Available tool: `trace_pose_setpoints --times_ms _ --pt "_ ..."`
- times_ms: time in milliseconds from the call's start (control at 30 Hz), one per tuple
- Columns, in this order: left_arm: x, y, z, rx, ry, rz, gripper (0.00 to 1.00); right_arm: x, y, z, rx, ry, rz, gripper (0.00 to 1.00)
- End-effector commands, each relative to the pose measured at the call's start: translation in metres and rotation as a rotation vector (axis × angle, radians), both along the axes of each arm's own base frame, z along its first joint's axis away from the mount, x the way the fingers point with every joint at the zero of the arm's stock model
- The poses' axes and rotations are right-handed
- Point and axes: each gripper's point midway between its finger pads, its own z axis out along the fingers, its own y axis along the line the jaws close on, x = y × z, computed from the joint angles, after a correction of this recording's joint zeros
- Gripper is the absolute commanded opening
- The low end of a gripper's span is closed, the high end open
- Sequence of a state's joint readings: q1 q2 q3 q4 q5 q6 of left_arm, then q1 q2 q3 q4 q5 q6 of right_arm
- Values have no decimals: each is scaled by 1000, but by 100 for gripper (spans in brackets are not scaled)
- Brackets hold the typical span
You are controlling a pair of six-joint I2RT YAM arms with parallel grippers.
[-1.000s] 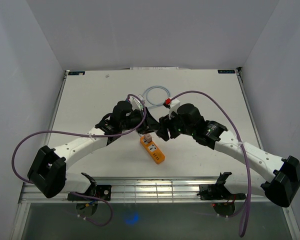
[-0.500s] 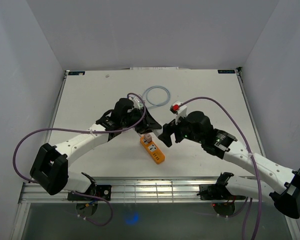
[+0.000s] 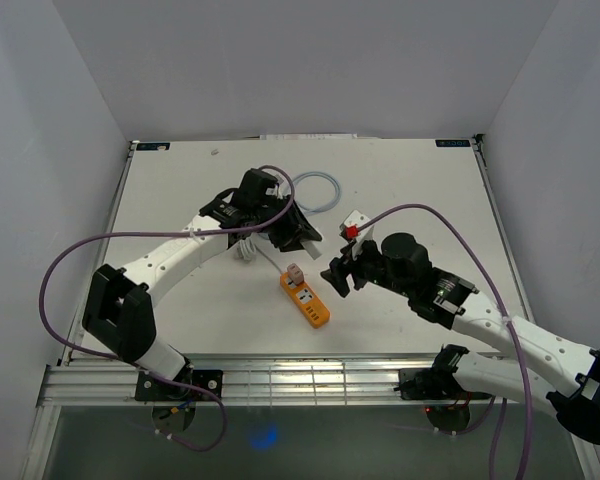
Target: Insert the plug
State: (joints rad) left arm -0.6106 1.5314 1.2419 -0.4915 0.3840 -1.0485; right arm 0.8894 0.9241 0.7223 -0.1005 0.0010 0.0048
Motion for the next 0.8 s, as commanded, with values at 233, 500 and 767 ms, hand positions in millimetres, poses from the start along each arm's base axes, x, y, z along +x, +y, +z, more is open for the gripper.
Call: trace_pose_setpoints --times_ms 233,500,767 --pt "-19 2 13 -56 244 61 0 15 15 37 -20 -302 15 73" --pt "-21 7 42 -134 346 119 0 13 22 31 -20 -423 32 72" --pt "-26 7 43 -172 430 105 0 16 25 21 -60 -463 28 71"
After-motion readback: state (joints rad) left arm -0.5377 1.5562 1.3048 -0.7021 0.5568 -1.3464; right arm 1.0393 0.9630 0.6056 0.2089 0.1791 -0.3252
